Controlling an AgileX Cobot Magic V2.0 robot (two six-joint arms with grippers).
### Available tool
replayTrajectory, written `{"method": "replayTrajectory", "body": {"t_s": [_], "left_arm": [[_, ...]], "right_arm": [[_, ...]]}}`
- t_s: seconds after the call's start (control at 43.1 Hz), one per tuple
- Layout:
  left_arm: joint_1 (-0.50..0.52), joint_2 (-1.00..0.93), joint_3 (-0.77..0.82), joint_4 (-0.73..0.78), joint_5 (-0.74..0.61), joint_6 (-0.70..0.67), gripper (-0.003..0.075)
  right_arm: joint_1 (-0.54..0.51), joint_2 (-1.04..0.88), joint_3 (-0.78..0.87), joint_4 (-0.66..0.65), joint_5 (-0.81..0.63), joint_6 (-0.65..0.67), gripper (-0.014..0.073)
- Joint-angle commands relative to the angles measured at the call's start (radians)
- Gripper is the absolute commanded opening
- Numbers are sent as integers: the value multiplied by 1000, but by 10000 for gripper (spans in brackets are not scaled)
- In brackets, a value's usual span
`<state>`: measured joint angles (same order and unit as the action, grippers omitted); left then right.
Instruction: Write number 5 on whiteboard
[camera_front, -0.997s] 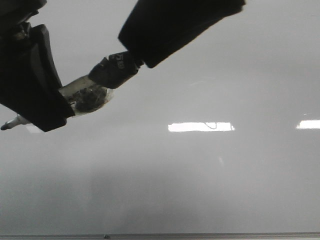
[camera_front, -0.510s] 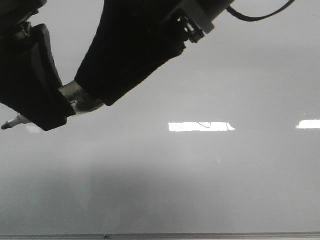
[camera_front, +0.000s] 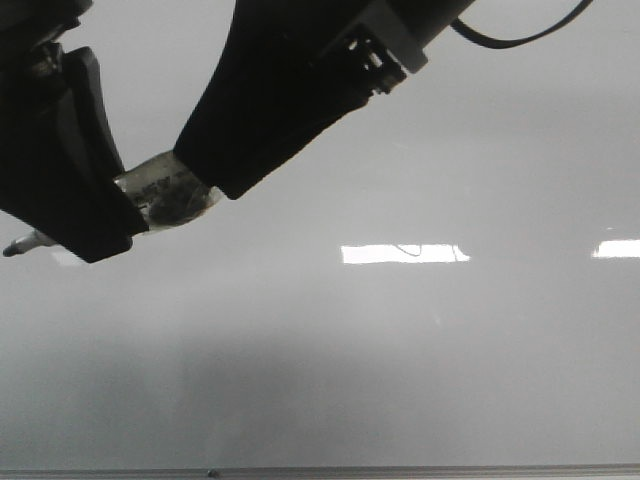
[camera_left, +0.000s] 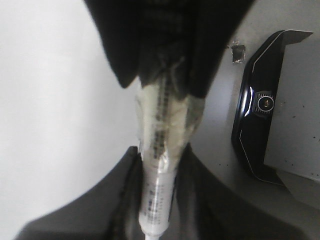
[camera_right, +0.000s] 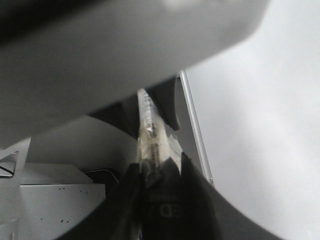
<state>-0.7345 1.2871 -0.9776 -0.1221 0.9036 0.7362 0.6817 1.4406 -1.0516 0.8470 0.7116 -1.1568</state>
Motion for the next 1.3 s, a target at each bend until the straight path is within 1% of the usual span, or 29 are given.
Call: {"method": "replayTrajectory", "body": {"t_s": [0.0,0.093,0.139,0.209,0.325,0.487,0.556,0.649,0.788,0.858,0.927,0.974,0.997,1.159,1.275], "left_arm": [[-6,-32,-31,-19,-55,-32,410],[-6,-32,-31,-19,-74,-47,648],[-6,-32,-31,-19,-79,-47,709],[-6,-32,-31,-19,-81,-47,680],[-6,-32,-31,-19,-73,-47,641],[-6,-32,-31,-19,-69,-47,595],[-6,-32,-31,-19,-69,-47,559],[-6,-32,-31,-19,-69,-47,478],[-6,-32,-31,-19,-64,-47,273],[-6,-32,-31,-19,-64,-47,155],[-6,-32,-31,-19,-64,-47,52],[-6,-30,-31,-19,-64,-47,-4],[-6,-30,-31,-19,-64,-47,-19],[-6,-30,-31,-19,-64,-47,-20],[-6,-30,-31,-19,-64,-47,-20]], "right_arm": [[1,-32,-34,45,-7,-5,-61],[-10,-33,-32,43,-4,-3,-59],[-25,-39,-26,31,-4,16,-59],[-54,-58,-3,3,-12,75,-59],[-120,-138,95,-37,-54,154,-59],[-240,-312,278,-42,-196,246,-59],[-297,-385,340,-42,-248,271,-59],[-371,-472,398,-42,-306,272,-59],[-440,-528,409,-42,-338,272,-59],[-445,-529,409,-42,-344,272,-59],[-445,-528,409,-42,-344,272,-59],[-445,-528,409,-42,-344,272,-59],[-445,-528,409,-42,-343,272,-59],[-445,-525,404,-42,-374,272,-59],[-445,-481,349,-42,-410,272,-59]]}}
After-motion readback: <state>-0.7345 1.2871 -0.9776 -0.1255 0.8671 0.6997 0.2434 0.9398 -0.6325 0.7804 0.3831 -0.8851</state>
